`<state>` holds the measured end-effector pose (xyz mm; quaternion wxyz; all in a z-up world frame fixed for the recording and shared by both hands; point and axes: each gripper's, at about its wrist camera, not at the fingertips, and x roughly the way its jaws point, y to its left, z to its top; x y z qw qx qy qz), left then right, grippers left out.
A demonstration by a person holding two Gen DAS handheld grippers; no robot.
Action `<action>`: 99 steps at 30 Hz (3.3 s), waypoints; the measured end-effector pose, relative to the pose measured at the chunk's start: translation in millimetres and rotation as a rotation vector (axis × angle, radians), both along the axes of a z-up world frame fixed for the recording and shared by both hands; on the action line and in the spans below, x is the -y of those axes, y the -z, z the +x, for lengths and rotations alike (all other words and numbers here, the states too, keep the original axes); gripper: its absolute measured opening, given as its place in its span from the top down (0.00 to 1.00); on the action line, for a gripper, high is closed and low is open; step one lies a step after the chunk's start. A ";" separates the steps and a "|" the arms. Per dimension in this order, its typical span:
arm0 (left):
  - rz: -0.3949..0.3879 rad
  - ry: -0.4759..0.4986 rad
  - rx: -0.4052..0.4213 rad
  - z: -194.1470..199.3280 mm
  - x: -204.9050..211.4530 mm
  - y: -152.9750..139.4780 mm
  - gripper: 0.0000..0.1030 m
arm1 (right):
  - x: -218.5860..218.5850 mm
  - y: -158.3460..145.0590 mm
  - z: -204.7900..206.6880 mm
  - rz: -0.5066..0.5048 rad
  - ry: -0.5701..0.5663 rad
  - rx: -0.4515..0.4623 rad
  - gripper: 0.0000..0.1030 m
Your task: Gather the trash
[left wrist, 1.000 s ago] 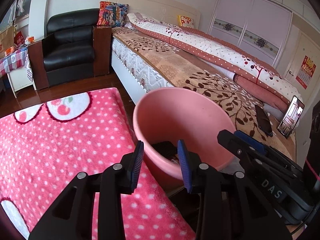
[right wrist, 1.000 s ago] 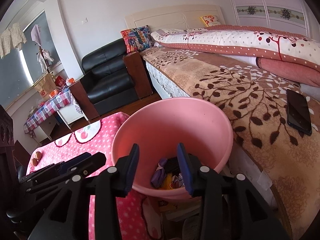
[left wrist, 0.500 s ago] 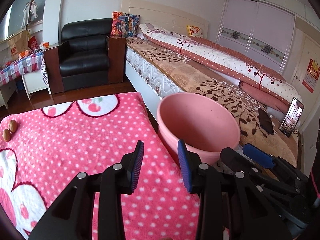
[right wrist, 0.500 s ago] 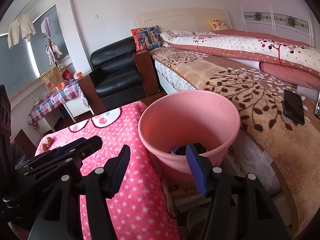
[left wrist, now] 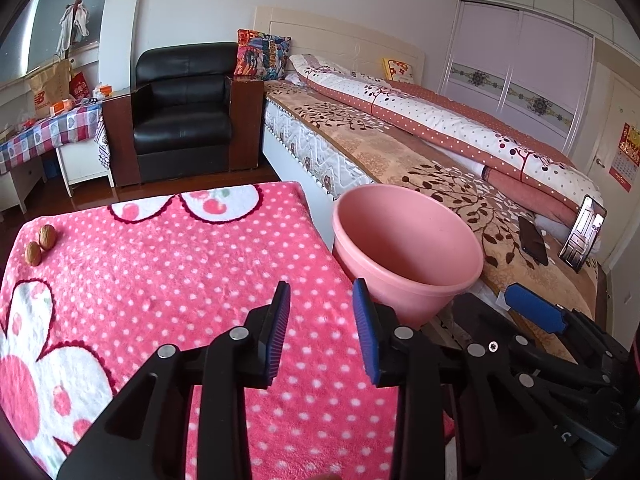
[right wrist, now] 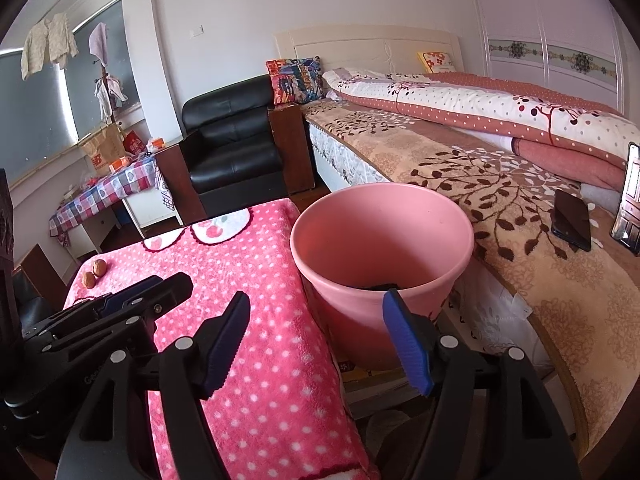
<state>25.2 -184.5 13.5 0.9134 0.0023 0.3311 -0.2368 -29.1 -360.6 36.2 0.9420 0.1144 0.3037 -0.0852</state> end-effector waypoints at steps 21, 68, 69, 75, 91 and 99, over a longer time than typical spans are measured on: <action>0.008 -0.032 0.034 -3.5 -8.8 -1.7 0.70 | 0.7 -4.0 -0.8 -0.004 0.016 0.004 0.31; 0.025 -0.018 0.063 -12.0 -2.0 -6.5 0.70 | 2.8 -5.3 -9.6 0.020 0.016 0.024 0.30; 0.025 -0.018 0.063 -11.6 -2.2 -6.4 0.70 | 2.7 -5.4 -9.8 0.020 0.017 0.024 0.30; 0.024 -0.016 0.061 -11.6 -2.2 -6.4 0.70 | 2.8 -5.1 -9.4 0.021 0.016 0.024 0.30; 0.036 -0.017 0.048 -6.6 -0.3 -0.9 0.70 | 3.5 -4.6 -3.6 0.037 0.013 0.027 0.30; 0.043 -0.011 0.043 -5.9 1.9 2.5 0.70 | 6.9 -1.0 -3.9 0.047 0.018 0.025 0.30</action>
